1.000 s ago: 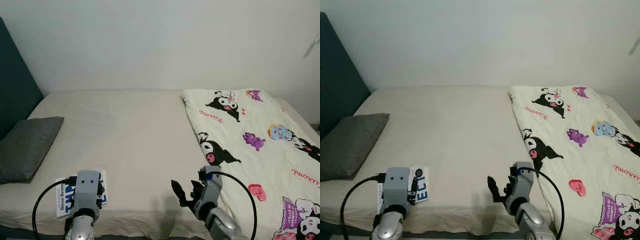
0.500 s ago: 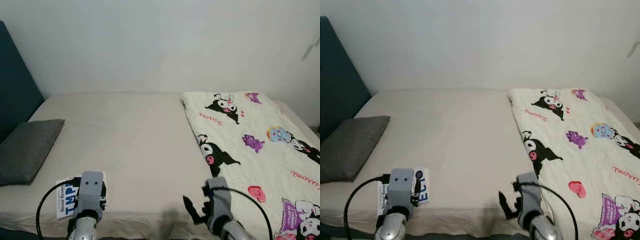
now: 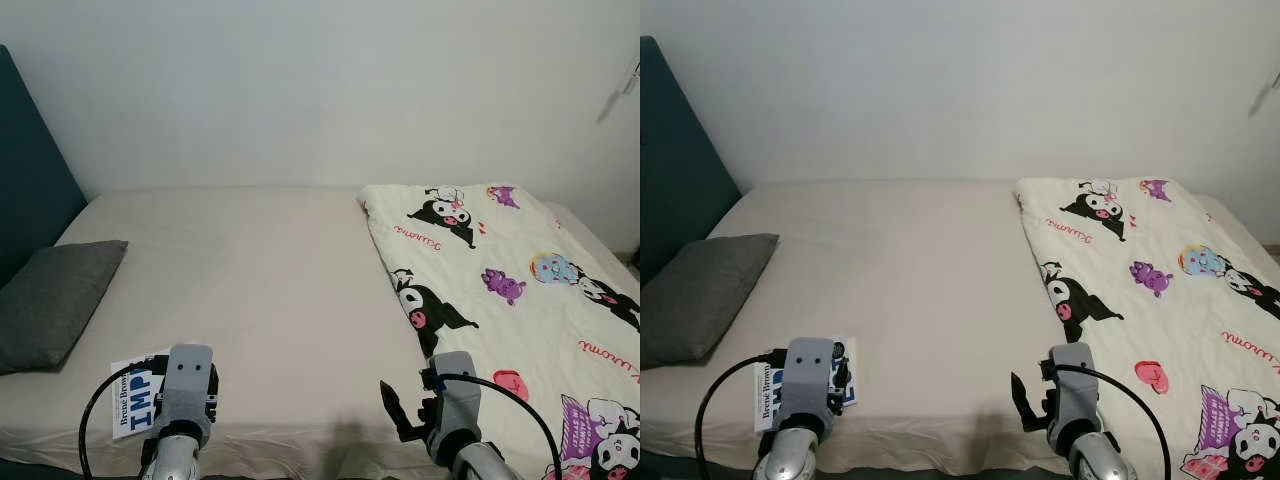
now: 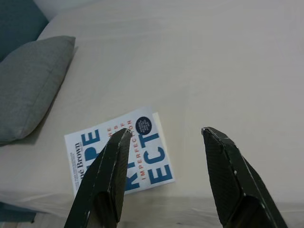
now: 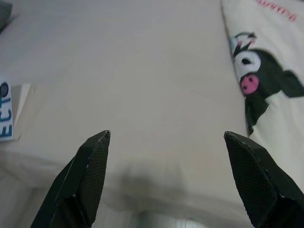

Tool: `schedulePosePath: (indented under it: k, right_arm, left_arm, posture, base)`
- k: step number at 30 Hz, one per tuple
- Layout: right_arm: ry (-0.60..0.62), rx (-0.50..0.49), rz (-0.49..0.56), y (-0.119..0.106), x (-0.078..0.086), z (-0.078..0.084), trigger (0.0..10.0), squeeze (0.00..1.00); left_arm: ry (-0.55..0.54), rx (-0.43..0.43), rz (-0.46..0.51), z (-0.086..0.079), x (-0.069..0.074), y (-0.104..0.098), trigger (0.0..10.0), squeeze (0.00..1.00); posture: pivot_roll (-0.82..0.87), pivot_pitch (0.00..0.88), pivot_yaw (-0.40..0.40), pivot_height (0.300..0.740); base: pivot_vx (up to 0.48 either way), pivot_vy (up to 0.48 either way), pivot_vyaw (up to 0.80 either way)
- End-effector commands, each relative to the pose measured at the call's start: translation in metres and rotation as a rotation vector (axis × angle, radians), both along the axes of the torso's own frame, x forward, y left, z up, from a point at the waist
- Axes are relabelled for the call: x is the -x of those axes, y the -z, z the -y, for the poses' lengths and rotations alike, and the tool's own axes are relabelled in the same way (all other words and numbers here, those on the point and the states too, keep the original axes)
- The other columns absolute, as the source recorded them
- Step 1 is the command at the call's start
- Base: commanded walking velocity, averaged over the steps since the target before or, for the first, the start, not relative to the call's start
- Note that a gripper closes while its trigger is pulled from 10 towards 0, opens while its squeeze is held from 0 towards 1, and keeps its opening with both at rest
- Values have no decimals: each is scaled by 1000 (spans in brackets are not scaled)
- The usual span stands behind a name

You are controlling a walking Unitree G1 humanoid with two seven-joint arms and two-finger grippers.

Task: Clean up the room

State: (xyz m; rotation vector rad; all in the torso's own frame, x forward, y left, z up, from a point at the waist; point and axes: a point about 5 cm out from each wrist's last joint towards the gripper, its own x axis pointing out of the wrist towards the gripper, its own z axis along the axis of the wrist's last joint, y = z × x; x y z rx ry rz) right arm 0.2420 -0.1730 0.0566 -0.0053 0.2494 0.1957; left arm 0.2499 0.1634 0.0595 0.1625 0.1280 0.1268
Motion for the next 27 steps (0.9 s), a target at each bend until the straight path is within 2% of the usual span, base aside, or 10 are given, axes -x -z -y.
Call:
schedulePosePath:
  k: [1,4,6,19,22,23,24,25,26,27]
  right_arm:
    - [27,1,37,-5,0,3,10000,0]
    - [44,14,44,-6,1,5,10000,0]
    - [53,82,29,0,4,11,10000,0]
    - [104,117,0,10,13,29,10000,0]
    - [118,169,-16,14,13,33,10000,0]
    - [137,219,-19,16,12,36,10000,0]
    - [137,219,-19,16,12,36,10000,0]
    - [164,259,-23,18,11,41,10000,0]
    - [176,339,-24,21,8,49,10000,0]
    - [176,339,-24,21,8,49,10000,0]
  left_arm:
    - [-3,10,-18,-3,5,5,10000,0]
    - [-19,6,-17,-4,5,4,10000,0]
    - [-25,5,-17,-3,5,4,10000,0]
    - [-34,6,-16,-5,4,4,10000,0]
    - [-35,7,-16,-5,4,4,10000,0]
    - [-34,7,-16,-4,5,4,10000,0]
    - [-34,7,-16,-4,5,4,10000,0]
    - [-33,8,-17,-4,5,4,10000,0]
    - [-32,8,-17,-4,5,5,10000,0]
    - [-32,8,-17,-4,5,5,10000,0]
  posture:
    - [-3,136,-1,740]
    - [-4,141,-3,740]
    - [-11,141,-10,740]
    - [-27,160,-14,740]
    - [-31,159,-12,740]
    - [-31,162,-12,740]
    - [-31,162,-12,740]
    - [-30,162,-12,740]
    - [-28,162,-13,740]
    - [-28,162,-13,740]
  base:
    - [0,0,0]
    - [0,0,0]
    - [0,0,0]
    - [0,0,0]
    - [0,0,0]
    - [0,0,0]
    - [0,0,0]
    - [0,0,0]
    - [0,0,0]
    - [0,0,0]
